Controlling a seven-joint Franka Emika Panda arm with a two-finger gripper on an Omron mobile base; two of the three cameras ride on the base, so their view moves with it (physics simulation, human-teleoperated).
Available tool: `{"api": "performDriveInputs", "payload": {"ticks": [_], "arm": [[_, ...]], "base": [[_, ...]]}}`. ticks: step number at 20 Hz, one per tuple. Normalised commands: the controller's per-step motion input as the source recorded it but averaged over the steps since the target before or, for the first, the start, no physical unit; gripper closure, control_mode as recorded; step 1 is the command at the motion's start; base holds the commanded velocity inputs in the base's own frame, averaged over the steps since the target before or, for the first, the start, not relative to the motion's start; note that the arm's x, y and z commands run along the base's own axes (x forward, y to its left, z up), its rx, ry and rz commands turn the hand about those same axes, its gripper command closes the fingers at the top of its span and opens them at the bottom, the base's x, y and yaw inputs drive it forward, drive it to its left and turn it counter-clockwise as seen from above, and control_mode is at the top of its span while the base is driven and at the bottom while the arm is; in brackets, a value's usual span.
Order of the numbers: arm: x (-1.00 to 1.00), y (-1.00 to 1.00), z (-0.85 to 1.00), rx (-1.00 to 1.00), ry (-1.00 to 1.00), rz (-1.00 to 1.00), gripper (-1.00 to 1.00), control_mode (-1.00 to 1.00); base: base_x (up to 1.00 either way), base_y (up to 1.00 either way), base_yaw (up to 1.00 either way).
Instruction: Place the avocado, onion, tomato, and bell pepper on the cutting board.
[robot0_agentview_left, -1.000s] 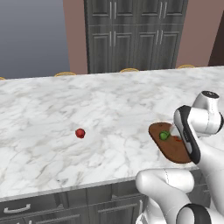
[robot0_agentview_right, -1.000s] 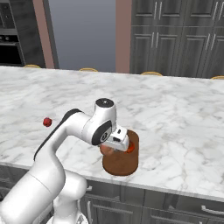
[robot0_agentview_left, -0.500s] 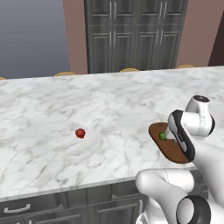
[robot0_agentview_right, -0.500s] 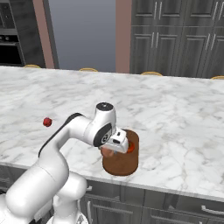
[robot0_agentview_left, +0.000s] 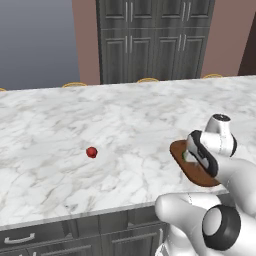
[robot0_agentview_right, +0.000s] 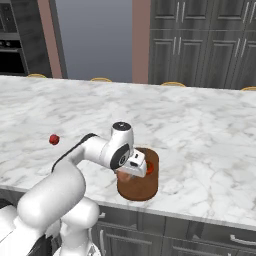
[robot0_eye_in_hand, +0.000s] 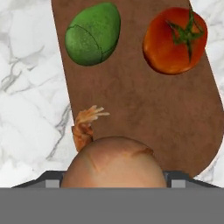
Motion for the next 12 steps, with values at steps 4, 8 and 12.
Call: {"api": "performDriveInputs", "payload": {"ticks": [4,8,12], "arm": [[0.19,0.00,-0.31,0.00,0.04,0.00,1.00,-1.00],[0.17,0.00,-0.36,0.00,0.06,0.00,1.00,-1.00],[0.19,0.00,-0.40,0.00,0.08,0.00,1.00,-1.00]], "base": [[0.00,0.00,0.00],[0.00,0.00,0.00],[0.00,0.00,0.00]]}}
